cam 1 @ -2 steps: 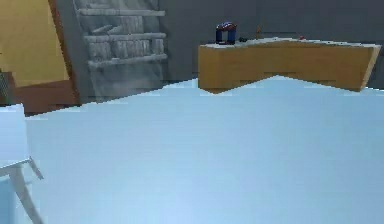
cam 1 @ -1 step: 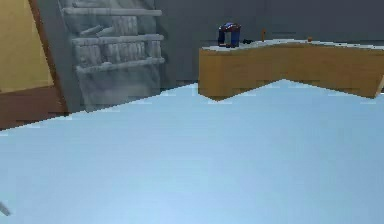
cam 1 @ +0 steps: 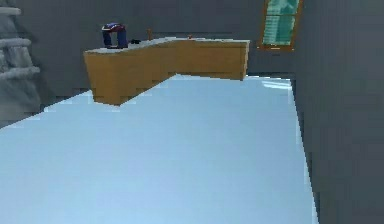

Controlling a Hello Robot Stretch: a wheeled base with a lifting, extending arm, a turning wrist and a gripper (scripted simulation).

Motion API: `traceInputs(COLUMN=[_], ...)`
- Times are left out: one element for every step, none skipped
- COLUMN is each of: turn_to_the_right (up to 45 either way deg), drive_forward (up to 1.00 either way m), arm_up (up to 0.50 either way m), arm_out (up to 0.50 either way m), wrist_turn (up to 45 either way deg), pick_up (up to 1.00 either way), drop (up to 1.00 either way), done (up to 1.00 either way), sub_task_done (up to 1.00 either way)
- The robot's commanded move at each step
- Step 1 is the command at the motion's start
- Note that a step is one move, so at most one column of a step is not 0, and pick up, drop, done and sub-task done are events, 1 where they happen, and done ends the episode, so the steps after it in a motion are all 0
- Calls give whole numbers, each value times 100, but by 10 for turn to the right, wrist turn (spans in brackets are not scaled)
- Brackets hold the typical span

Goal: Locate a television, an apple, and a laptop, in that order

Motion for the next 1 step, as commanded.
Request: traceInputs(turn_to_the_right=[30], drive_forward=[0], arm_up=[0], arm_out=[0], wrist_turn=[0], pick_up=[0], drop=[0], done=[0], sub_task_done=[0])
